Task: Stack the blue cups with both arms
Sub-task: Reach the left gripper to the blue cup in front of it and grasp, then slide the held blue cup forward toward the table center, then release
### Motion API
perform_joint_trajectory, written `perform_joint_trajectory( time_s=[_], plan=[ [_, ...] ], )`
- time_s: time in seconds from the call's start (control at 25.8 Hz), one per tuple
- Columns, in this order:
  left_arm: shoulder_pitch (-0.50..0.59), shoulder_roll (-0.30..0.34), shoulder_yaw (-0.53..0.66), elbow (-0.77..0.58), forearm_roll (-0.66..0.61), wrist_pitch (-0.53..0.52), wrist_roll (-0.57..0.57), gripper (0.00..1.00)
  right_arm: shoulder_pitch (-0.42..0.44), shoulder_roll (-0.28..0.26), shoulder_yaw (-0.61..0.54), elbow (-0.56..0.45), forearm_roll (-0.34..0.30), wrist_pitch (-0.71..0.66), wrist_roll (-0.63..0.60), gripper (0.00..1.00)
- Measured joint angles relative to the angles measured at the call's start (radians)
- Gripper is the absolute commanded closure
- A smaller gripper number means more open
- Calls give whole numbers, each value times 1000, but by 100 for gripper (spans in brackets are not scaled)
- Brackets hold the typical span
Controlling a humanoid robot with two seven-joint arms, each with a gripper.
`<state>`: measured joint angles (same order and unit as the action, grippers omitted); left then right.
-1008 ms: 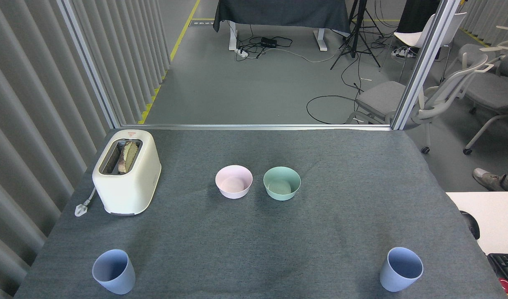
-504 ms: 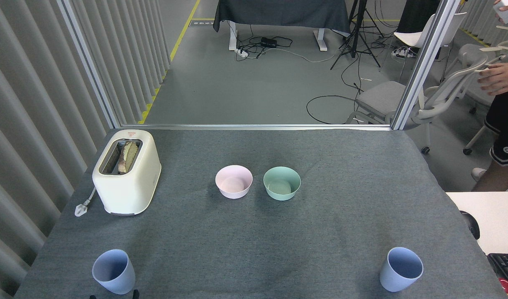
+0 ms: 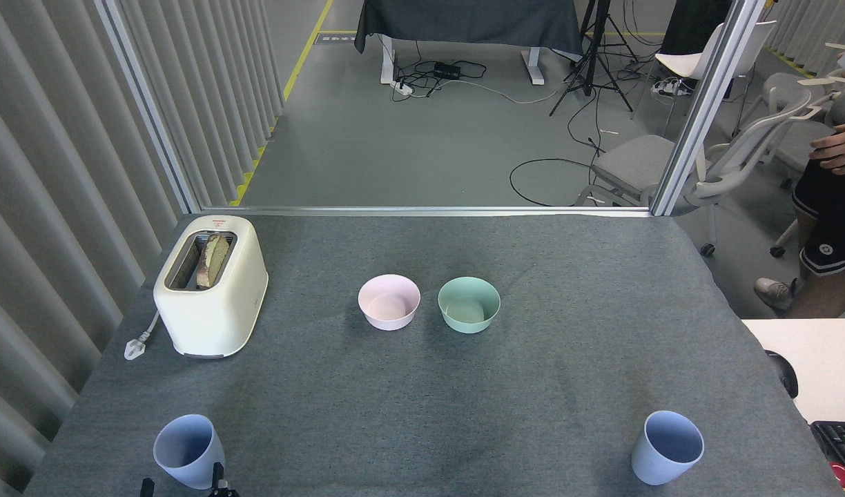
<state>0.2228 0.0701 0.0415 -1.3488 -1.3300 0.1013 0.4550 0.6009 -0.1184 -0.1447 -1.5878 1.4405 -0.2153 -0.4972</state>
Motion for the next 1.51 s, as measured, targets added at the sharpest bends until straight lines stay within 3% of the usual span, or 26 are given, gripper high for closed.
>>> perform_joint_trajectory(
  time_s=[0.66,0.7,0.81,0.89,1.2,1.36,1.51],
  plan=[
    [-97,10,-3,86,0,-14,0,0,2,1,5,1,2,17,-3,0],
    [-102,10,-3,91,0,-16,0,2,2,1,5,2,2,17,-3,0],
    [-113,11,-3,102,1,-29,0,34,2,2,6,10,3,18,-5,0],
    [-116,11,-3,104,1,-51,-5,45,2,2,7,15,3,19,-7,0],
    [-117,9,-29,23,-6,-134,-23,44,2,2,18,21,3,31,-9,0],
    [-161,0,-166,1,-41,-179,-23,45,2,1,65,23,4,64,-9,0],
    [-216,-47,-271,74,-146,-185,-25,45,1,-1,118,26,5,109,-9,0]
  ],
)
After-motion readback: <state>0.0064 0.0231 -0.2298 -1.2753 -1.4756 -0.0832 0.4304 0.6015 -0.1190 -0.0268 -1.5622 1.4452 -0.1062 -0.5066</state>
